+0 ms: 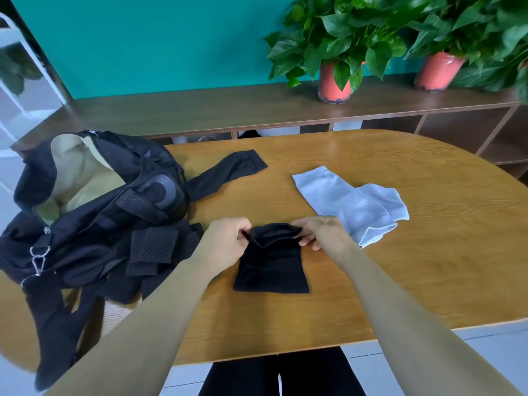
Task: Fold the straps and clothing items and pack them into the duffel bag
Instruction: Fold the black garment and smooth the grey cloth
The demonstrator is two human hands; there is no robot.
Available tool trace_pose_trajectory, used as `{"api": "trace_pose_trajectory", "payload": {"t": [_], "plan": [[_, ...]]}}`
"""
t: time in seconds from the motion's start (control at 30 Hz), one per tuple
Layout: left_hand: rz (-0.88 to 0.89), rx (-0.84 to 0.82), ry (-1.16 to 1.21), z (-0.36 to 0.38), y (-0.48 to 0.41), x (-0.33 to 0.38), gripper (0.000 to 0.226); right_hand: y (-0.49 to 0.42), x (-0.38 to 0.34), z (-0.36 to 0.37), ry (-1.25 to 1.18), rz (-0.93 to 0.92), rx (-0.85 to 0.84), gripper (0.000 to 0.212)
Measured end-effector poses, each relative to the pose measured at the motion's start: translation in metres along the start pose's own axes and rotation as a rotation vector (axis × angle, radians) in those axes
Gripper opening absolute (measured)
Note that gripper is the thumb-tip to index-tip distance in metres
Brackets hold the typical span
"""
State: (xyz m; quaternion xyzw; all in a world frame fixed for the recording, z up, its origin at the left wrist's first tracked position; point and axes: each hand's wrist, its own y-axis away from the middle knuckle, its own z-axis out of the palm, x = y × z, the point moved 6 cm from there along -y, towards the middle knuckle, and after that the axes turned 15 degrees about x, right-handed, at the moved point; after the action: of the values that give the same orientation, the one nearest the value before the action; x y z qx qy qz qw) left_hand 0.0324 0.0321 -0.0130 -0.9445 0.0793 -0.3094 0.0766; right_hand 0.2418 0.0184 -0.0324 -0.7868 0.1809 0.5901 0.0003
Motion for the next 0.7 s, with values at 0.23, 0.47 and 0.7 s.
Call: {"api": "trace_pose_trajectory", "payload": {"t": [0.23, 0.47, 0.7], "plan": [[0.103, 0.0, -0.112, 0.0, 0.009, 0.002, 0.032, 0.004, 0.012, 0.006, 0.069, -0.106, 0.046, 0.019], [0.176, 0.007, -0.189, 0.001, 0.011, 0.0, 0.039, 0.005, 0.012, 0.009, 0.111, -0.154, 0.081, 0.022], [0.414, 0.072, -0.367, -0.006, 0.021, 0.024, 0.056, 0.008, 0.012, 0.01, 0.205, -0.218, 0.114, 0.024]]}}
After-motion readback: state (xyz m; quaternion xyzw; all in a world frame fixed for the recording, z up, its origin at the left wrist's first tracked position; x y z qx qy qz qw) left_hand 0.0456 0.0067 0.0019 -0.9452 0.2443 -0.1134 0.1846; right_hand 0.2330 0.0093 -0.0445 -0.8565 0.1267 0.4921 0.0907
